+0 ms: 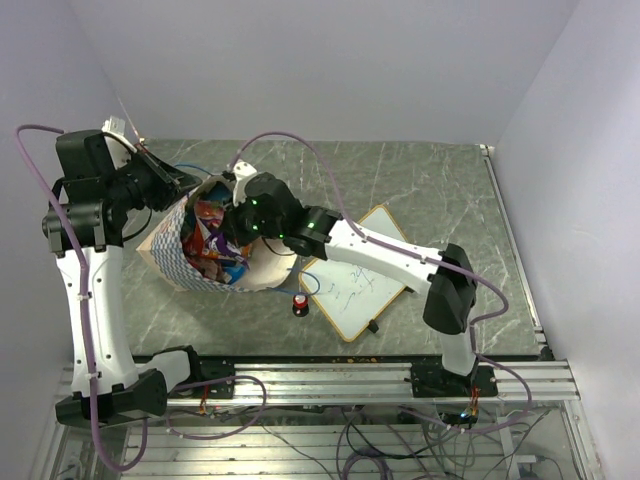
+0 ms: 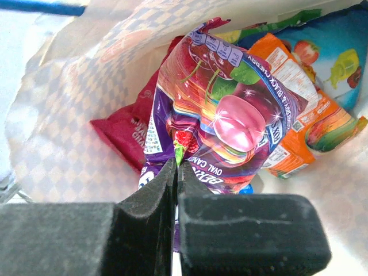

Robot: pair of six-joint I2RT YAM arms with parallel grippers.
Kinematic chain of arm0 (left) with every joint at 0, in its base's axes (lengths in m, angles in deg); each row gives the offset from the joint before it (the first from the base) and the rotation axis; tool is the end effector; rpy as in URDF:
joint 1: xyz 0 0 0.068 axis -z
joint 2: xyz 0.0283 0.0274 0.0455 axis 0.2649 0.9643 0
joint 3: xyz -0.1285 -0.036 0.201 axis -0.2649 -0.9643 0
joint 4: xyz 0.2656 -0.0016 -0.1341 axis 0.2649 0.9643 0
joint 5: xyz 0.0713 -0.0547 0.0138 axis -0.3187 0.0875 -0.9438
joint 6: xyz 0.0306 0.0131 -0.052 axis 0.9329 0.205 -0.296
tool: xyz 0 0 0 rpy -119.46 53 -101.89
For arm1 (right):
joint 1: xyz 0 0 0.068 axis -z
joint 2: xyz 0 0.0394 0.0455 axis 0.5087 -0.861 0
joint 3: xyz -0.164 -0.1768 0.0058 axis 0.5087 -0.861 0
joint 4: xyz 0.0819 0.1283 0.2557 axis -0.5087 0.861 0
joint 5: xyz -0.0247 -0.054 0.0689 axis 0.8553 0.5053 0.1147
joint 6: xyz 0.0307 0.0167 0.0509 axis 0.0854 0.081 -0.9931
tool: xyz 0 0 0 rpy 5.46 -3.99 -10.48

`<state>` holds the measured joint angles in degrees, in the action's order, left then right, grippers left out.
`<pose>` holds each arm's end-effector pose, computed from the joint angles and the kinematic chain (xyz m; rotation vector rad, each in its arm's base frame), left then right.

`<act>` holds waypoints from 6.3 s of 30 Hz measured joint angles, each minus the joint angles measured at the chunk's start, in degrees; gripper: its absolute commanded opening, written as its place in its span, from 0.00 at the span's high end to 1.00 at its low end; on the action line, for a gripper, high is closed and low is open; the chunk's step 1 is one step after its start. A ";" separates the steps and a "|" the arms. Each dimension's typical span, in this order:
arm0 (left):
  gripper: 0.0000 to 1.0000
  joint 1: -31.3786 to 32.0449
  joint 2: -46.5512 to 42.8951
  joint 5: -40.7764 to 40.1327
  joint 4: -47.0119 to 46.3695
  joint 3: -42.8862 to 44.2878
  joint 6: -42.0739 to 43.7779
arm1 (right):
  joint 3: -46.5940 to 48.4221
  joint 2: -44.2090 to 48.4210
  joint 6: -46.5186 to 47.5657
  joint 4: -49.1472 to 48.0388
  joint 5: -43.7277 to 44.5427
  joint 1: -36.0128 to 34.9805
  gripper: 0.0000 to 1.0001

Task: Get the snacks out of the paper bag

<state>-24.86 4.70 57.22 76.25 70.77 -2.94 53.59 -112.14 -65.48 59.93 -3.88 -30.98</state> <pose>0.2490 0.0176 0.4472 -0.6668 2.0344 -0.9313 0.2428 0.4523 0.2980 -0.6940 1.9800 0.9996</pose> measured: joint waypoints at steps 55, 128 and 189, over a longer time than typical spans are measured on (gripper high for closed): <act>0.93 0.02 6.05 1.01 1.57 3.50 5.09 | 8.66 -19.54 6.03 7.89 26.21 31.61 1.00; 0.93 0.02 -6.73 8.39 -6.58 -9.03 0.63 | -18.58 -6.97 21.77 -34.27 9.86 -3.58 0.04; 0.93 0.02 -2.56 6.82 -3.30 -7.37 5.03 | -21.73 8.39 14.97 -30.42 -15.45 3.52 1.00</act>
<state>-24.83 2.14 64.04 72.94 63.40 2.09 31.86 -103.74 -50.51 29.51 -19.33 -27.46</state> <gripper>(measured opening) 0.075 0.009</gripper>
